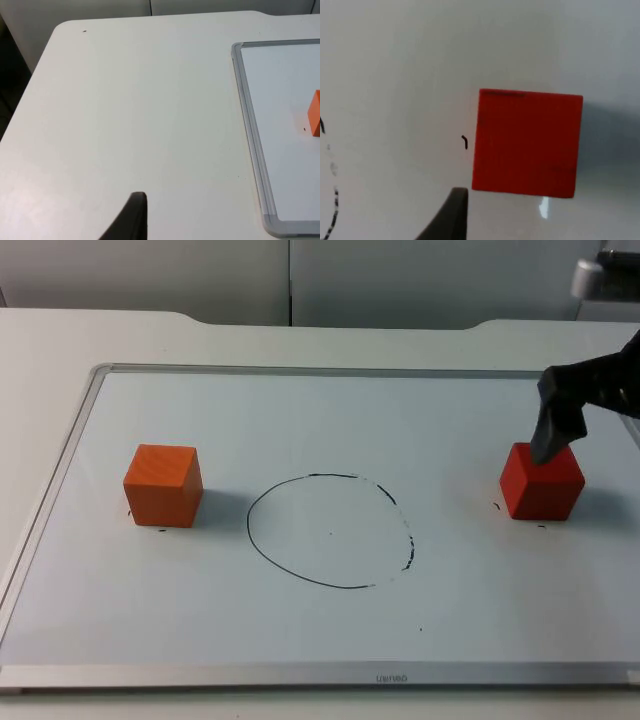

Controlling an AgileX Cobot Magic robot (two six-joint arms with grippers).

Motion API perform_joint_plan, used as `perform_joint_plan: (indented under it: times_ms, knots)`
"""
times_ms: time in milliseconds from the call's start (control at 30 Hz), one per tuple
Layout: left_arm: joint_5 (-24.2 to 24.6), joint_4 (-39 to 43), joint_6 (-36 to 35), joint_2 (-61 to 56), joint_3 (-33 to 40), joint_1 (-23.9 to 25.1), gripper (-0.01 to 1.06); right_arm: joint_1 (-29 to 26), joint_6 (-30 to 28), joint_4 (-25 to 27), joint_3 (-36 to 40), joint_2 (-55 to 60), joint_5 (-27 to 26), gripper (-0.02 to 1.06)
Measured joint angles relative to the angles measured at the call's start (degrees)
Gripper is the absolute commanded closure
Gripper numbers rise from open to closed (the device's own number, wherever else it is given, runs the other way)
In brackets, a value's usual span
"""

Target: Pick up one cube with the left hand and another cube with the right hand. First place the cube in the right hand at the target position, then stack the cube in the left hand on top.

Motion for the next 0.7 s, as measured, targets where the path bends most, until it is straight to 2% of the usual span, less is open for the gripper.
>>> perform_joint_plan:
  times_ms: [267,467,700]
  knots:
    - [0.0,0.0,0.0,0.0,0.0,0.0,0.0,0.12,2.1,0.0,-0.28,3.94,-4.24,0.08]
    - [0.0,0.0,0.0,0.0,0.0,0.0,0.0,2.87,2.75,0.0,-0.52,7.16,-7.77,0.08]
    - [0.0,0.0,0.0,0.0,0.0,0.0,0.0,3.7,5.41,-0.16,-2.03,9.33,-8.17,0.1]
